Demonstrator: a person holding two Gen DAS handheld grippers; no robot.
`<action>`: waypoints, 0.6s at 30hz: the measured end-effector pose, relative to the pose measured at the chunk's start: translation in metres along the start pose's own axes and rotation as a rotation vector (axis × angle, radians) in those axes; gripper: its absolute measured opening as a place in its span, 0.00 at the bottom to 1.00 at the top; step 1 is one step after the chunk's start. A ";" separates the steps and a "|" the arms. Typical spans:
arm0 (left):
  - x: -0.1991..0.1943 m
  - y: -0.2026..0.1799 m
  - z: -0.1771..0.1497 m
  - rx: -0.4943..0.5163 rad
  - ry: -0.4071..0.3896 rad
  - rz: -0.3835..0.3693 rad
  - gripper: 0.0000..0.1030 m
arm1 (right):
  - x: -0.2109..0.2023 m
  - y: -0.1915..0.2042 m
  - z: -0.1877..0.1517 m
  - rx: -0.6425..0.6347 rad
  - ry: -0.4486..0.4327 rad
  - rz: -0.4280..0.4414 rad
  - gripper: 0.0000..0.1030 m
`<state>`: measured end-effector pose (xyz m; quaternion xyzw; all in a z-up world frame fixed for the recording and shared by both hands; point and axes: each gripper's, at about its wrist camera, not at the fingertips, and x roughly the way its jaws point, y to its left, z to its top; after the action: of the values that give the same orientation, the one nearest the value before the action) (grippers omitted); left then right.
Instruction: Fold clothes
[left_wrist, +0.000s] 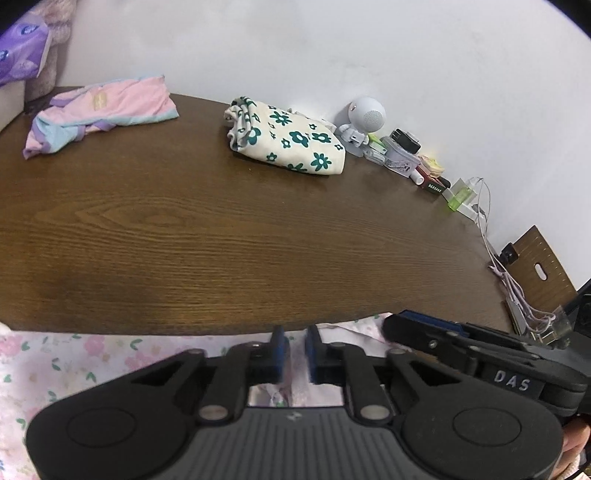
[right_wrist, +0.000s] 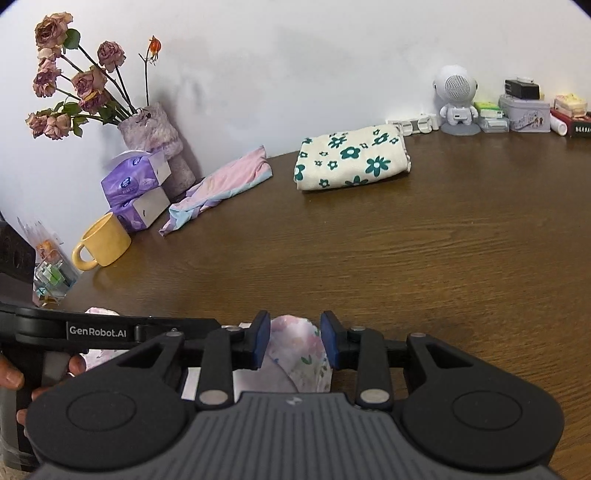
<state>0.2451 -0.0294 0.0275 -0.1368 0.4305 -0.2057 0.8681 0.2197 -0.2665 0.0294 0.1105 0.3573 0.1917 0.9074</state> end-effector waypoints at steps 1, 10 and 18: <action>-0.001 -0.001 -0.001 0.008 -0.004 0.005 0.05 | 0.001 0.000 -0.001 0.001 0.002 0.001 0.30; -0.006 -0.009 -0.010 0.058 -0.031 0.065 0.04 | 0.007 0.008 -0.008 -0.039 0.005 -0.029 0.27; 0.001 -0.007 -0.012 0.054 -0.018 0.075 0.04 | 0.011 0.013 -0.013 -0.071 0.011 -0.052 0.27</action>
<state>0.2345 -0.0364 0.0229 -0.0988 0.4218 -0.1832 0.8825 0.2144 -0.2490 0.0180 0.0678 0.3581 0.1811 0.9135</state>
